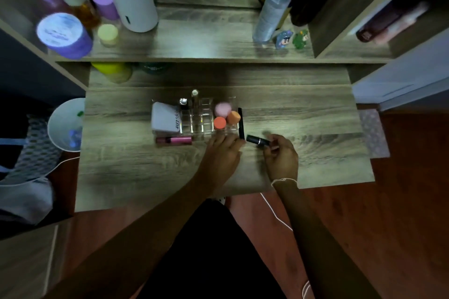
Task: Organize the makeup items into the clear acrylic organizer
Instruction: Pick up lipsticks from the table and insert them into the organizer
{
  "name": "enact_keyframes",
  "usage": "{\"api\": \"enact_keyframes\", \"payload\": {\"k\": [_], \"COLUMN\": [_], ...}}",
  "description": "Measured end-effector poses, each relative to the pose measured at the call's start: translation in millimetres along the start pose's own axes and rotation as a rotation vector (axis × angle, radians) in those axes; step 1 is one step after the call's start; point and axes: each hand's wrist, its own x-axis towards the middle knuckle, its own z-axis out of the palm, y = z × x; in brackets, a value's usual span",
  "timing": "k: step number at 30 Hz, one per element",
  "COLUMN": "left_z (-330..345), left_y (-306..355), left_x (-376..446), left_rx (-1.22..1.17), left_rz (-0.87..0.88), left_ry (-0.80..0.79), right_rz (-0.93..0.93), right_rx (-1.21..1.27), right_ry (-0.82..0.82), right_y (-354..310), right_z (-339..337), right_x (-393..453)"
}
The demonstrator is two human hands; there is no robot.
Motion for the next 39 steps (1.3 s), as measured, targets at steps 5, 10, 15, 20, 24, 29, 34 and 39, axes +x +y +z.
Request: {"api": "enact_keyframes", "payload": {"k": [5, 10, 15, 20, 24, 29, 34, 39], "left_z": [11, 18, 22, 25, 26, 26, 23, 24], "left_y": [0, -2, -2, -2, 0, 4, 9, 3], "left_x": [15, 22, 29, 31, 29, 29, 28, 18], "left_rx": [0.067, 0.057, 0.023, -0.015, -0.024, -0.013, -0.051, -0.074], "left_rz": [-0.001, 0.028, -0.029, -0.061, -0.107, -0.176, -0.242, -0.289], "left_ry": [-0.032, -0.039, -0.073, -0.054, -0.006, -0.012, 0.016, 0.018], "right_rz": [-0.004, -0.024, -0.056, -0.043, 0.092, 0.357, 0.453, 0.481], "right_rx": [-0.028, -0.063, -0.116, -0.111, 0.075, 0.389, 0.589, 0.752], "right_ry": [-0.044, -0.154, -0.184, -0.153, -0.086, -0.104, -0.160, -0.221], "right_y": [10, 17, 22, 28, 31, 31, 30, 25], "right_z": [-4, -2, 4, 6, 3, -2, -3, -7], "right_x": [12, 23, 29, 34, 37, 39, 33, 29]}}
